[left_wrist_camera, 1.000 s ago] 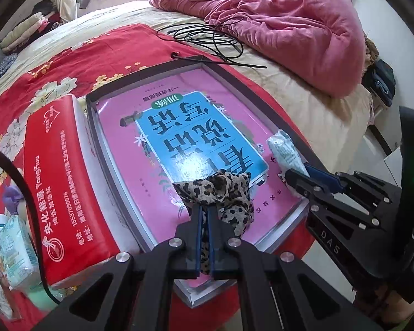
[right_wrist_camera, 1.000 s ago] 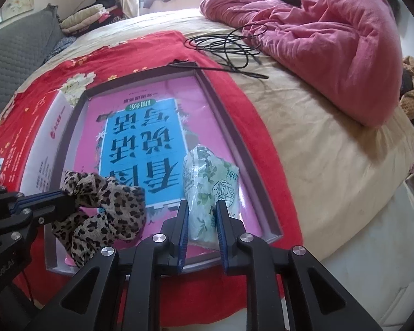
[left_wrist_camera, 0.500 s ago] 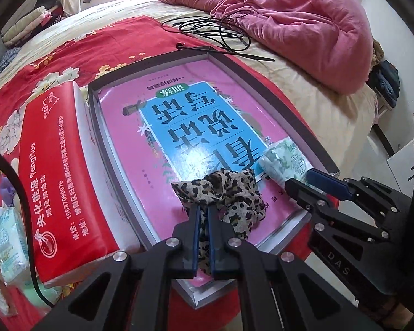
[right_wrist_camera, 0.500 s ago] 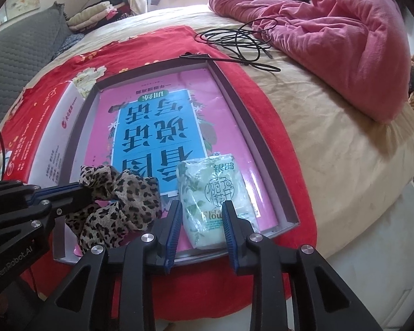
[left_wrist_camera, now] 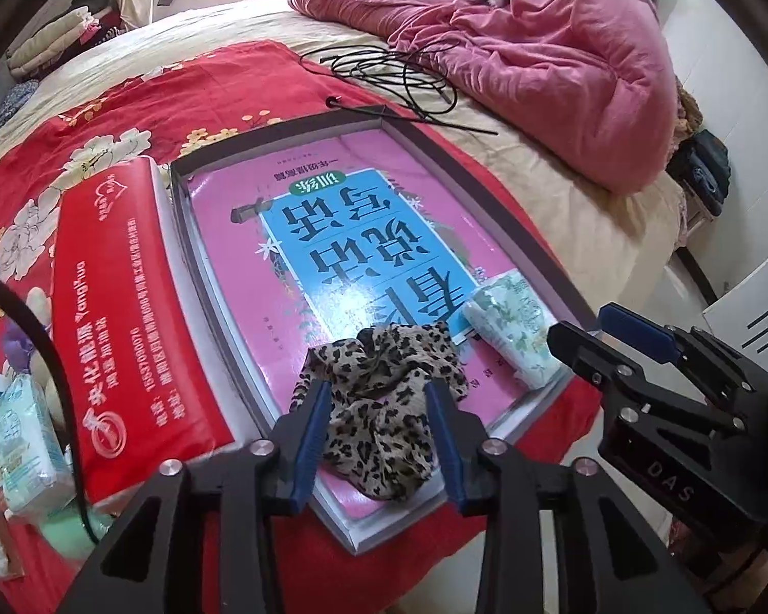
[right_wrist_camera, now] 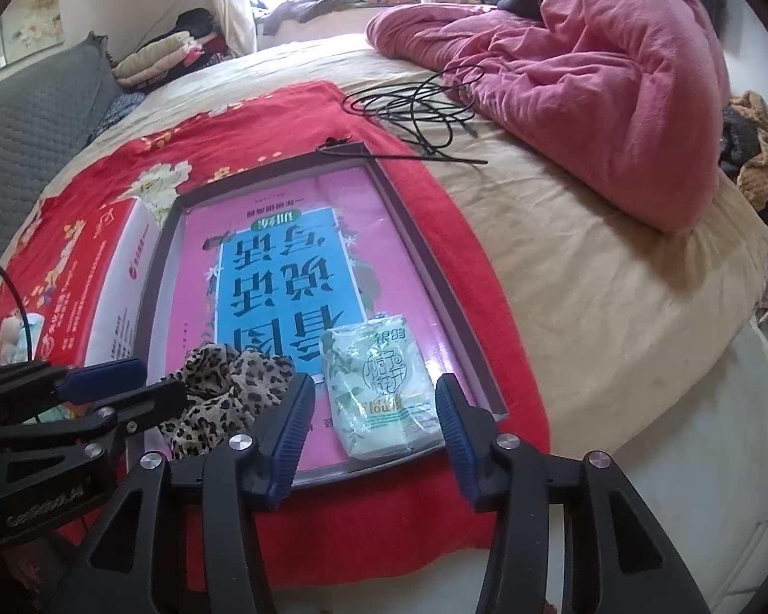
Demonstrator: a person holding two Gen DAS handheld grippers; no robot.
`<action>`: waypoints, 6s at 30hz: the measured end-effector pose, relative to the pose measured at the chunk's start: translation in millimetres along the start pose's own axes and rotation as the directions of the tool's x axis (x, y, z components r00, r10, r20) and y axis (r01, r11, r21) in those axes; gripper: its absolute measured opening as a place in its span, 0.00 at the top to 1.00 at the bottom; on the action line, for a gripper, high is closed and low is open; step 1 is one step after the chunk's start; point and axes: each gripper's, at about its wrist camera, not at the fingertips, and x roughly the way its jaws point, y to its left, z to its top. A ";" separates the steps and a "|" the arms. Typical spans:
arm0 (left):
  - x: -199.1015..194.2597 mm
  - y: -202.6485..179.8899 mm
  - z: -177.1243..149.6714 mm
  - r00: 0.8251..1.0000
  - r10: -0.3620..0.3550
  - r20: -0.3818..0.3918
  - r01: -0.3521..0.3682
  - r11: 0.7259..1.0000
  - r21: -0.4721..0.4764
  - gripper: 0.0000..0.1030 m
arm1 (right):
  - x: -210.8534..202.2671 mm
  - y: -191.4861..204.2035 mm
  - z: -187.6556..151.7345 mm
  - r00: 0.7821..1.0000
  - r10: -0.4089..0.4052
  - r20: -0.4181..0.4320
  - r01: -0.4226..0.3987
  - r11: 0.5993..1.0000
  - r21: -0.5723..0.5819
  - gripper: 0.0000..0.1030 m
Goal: Organize soft objects
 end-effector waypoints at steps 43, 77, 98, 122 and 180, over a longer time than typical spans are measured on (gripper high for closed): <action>-201.4 166.8 -81.2 0.963 0.201 0.181 -0.132 0.933 -0.334 0.34 | -110.8 188.6 19.8 0.973 0.151 0.175 -0.113 0.971 -0.210 0.26; -236.3 310.8 -173.7 0.934 0.344 0.094 -0.242 0.806 -0.540 0.34 | -95.3 298.8 3.7 0.962 0.252 0.109 -0.200 0.915 -0.351 0.26; -166.7 339.4 -173.4 0.955 0.291 0.055 -0.216 0.811 -0.544 0.34 | -6.5 314.0 -17.3 0.980 0.190 -0.054 -0.197 0.913 -0.358 0.26; -133.9 341.5 -148.6 0.955 0.290 0.066 -0.224 0.849 -0.479 0.64 | 41.7 321.1 -10.0 0.983 0.150 -0.106 -0.178 0.924 -0.338 0.26; -198.6 257.4 -133.1 0.942 0.273 0.198 -0.180 0.903 -0.389 0.92 | -48.5 303.2 0.1 0.958 0.284 0.042 -0.253 0.903 -0.347 0.52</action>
